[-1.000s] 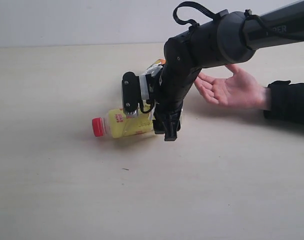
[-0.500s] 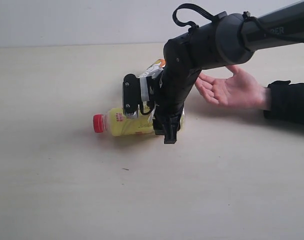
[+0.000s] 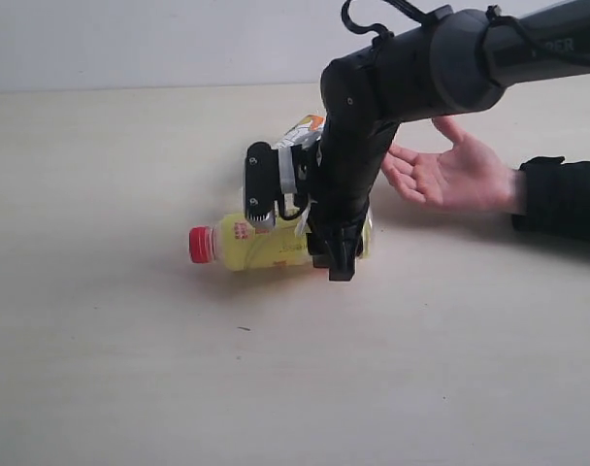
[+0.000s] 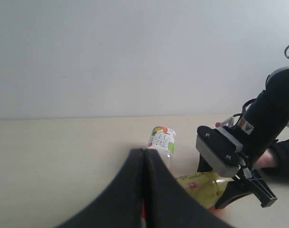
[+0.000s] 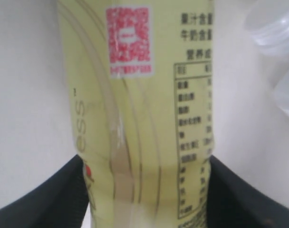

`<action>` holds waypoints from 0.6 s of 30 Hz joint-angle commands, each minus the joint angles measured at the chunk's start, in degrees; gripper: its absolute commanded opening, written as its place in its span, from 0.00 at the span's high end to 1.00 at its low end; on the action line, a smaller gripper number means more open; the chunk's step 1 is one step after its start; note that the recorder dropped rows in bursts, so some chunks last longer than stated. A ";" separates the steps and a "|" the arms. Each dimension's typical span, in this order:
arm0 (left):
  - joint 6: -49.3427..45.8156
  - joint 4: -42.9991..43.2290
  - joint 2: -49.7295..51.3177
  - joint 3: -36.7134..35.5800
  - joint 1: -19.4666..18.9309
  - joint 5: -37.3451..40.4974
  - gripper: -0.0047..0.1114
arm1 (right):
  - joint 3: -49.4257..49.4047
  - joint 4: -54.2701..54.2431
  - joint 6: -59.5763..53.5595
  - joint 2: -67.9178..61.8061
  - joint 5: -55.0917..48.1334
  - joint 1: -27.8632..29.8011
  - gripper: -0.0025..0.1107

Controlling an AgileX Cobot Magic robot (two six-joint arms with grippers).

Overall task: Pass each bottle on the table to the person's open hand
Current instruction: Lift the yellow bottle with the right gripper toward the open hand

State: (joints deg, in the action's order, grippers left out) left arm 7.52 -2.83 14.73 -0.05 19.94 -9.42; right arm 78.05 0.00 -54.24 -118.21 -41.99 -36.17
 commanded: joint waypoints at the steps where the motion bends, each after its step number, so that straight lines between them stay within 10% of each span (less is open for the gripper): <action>1: -0.22 -0.26 -0.35 0.05 -0.13 -0.21 0.96 | 0.14 0.41 0.39 5.11 -1.09 -0.12 0.98; 8: -0.22 -0.26 -0.35 0.05 -0.13 -0.21 0.96 | 0.14 0.41 6.61 13.71 -6.05 -0.12 0.98; 18: -0.22 -0.26 -0.35 0.05 -0.13 -0.21 0.96 | 0.14 15.69 57.27 23.31 -17.19 7.73 0.98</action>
State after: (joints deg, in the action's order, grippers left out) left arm 7.52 -2.83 14.73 -0.05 19.94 -9.42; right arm 78.05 12.25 -8.27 -96.13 -55.22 -32.53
